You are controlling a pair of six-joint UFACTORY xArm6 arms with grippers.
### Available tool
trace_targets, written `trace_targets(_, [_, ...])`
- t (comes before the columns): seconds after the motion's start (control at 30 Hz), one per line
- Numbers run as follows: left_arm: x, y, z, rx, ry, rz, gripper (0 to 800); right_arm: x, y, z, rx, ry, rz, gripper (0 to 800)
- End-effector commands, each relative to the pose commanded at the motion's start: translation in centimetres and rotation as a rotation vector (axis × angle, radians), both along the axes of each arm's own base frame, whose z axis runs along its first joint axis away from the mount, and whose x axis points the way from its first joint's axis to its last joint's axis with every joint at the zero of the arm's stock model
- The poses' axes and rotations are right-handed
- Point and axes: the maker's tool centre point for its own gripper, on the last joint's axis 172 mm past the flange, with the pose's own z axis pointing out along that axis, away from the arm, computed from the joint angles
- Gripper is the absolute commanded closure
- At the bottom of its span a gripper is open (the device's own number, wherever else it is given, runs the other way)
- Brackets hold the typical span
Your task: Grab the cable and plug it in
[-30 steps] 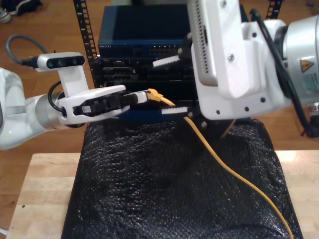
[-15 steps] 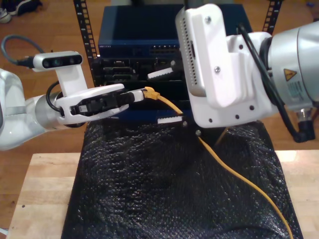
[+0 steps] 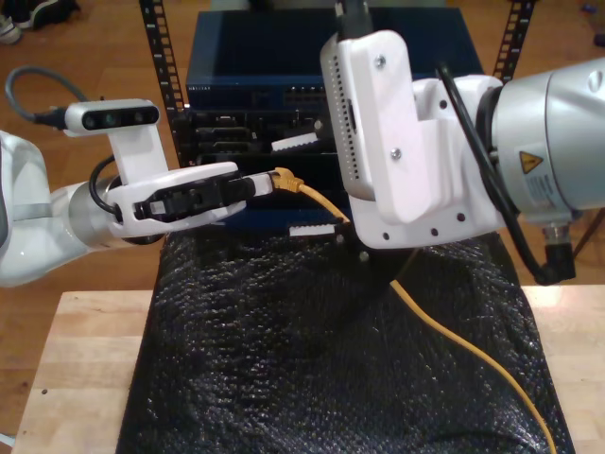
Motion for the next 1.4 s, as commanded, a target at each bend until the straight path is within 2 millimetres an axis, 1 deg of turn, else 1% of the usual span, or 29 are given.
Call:
trace_targets(0.1, [-0.01,0.0,-0.03,0.0,0.001,0.0,785,0.47,-0.23,0.16,0.009,-0.014,-0.018,261])
trace_targets(0.13, [-0.01,0.0,-0.03,0.0,0.001,0.0,785,0.5,-0.22,0.16,0.01,-0.016,-0.019,267])
trace_targets(0.2, [-0.04,-0.01,-0.05,0.001,0.002,-0.001,785,0.41,-0.1,0.13,0.011,-0.017,-0.016,307])
trace_targets(0.43, [-0.04,-0.01,-0.12,0.006,0.014,-0.009,785,0.3,0.06,0.13,0.012,-0.019,-0.013,311])
trace_targets(0.57, [-0.07,-0.05,-0.12,0.01,0.023,-0.016,785,0.25,0.11,0.13,0.012,-0.019,-0.011,327])
trace_targets(0.63, [-0.09,-0.06,-0.08,0.01,0.021,-0.016,785,0.23,0.15,0.16,0.013,-0.02,-0.011,347])
trace_targets(0.73, [-0.07,-0.01,-0.08,0.01,0.021,-0.014,785,0.37,0.13,0.22,0.015,-0.021,-0.015,423])
trace_targets(0.77, [-0.07,-0.01,-0.08,0.01,0.021,-0.014,785,0.42,0.11,0.28,0.016,-0.023,-0.017,429])
trace_targets(1.03, [-0.27,0.03,0.08,0.004,0.02,-0.022,785,0.48,0.09,0.34,0.018,-0.025,-0.019,440])
trace_targets(1.1, [-0.36,0.08,0.16,0.001,0.02,-0.026,785,0.48,0.09,0.34,0.018,-0.025,-0.019,457])
trace_targets(1.33, [-0.36,0.08,0.16,0.001,0.02,-0.026,785,0.43,0.14,0.34,0.018,-0.024,-0.018,478])
trace_targets(1.4, [-0.33,0.13,0.16,0.001,0.02,-0.024,785,0.48,0.09,0.34,0.018,-0.024,-0.02,497])
